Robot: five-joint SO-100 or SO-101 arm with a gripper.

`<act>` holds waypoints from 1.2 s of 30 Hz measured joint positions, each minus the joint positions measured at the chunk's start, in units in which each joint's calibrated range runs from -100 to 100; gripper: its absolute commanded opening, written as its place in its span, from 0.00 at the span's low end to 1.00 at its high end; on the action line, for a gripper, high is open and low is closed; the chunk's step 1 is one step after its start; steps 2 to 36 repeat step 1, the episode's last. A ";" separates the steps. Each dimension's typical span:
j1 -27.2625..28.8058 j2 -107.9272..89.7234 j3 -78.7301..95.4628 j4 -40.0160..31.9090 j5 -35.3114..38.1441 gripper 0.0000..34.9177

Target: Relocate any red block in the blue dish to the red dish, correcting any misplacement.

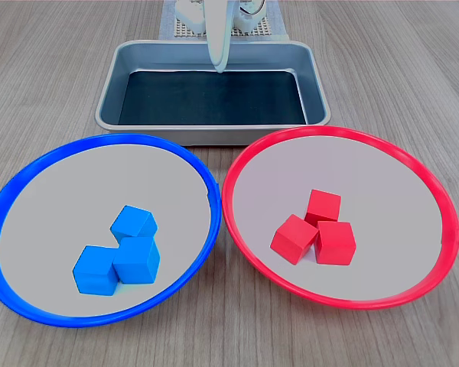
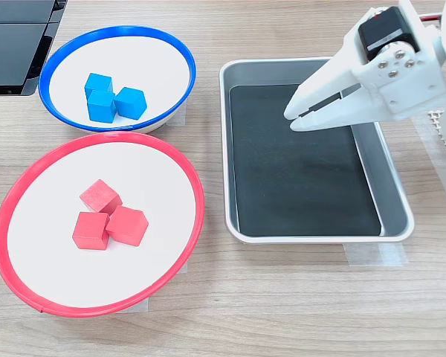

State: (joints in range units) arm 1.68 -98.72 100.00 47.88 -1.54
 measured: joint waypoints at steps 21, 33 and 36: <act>0.00 0.00 0.00 0.00 0.00 0.01; 0.00 0.00 0.00 0.00 0.00 0.01; 0.00 0.00 0.00 0.00 0.00 0.01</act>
